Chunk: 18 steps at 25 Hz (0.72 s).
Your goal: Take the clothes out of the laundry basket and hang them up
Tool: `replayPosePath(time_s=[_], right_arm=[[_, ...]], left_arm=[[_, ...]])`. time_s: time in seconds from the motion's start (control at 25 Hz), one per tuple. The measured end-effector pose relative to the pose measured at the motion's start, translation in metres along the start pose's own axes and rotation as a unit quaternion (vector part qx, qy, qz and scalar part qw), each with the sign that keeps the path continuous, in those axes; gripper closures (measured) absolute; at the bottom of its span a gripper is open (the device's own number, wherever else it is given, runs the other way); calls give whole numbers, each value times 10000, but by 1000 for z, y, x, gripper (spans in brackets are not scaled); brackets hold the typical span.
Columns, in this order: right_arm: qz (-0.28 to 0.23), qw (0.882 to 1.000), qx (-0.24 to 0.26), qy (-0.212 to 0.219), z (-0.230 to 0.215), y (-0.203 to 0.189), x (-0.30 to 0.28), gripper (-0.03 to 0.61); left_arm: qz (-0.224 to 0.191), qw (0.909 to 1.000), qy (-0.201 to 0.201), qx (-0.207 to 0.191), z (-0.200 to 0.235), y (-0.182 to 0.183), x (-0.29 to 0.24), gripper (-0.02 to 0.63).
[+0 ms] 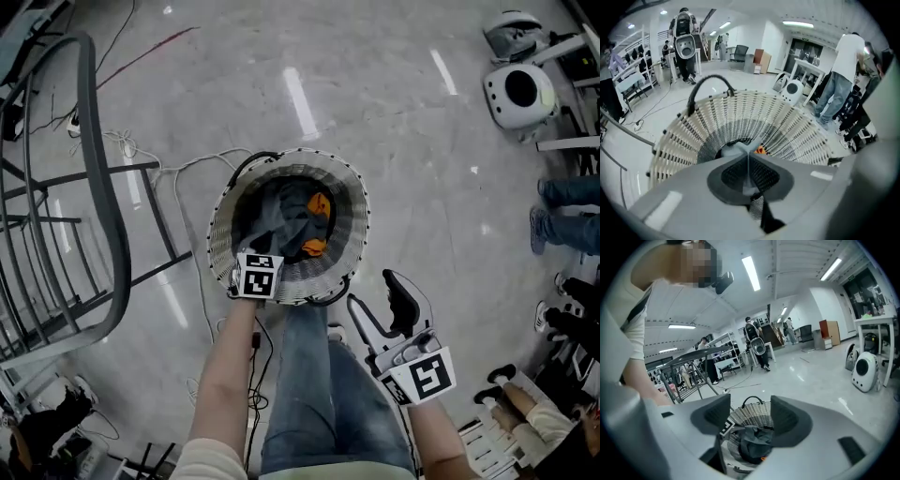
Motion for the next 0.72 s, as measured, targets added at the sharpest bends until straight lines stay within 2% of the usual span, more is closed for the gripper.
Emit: replayPosePath(time_s=[0.12,0.28,0.56,0.72], right_arm=[[124,9999,42,21,13,9,25,311],[192,9997,165,51,27,25,63,311],[96,9989,446,137,48,52,117,311],[43,9976,652,243,63,63,143,311]], left_arm=[[-226,9997,-62,-16,-15,14,43,595],[-738,9972,-70,103,-36,38,100,597],[-1475,9867,-131,664,-72,72,199,597],[-1820,9807,-97,713,-93,91,252,597]])
Point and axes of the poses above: the fingertips, and each gripper's own axes: x backward along the fingers, z to its left, y out of its top, the point moved 10 cm from there along x, backward along the fingers
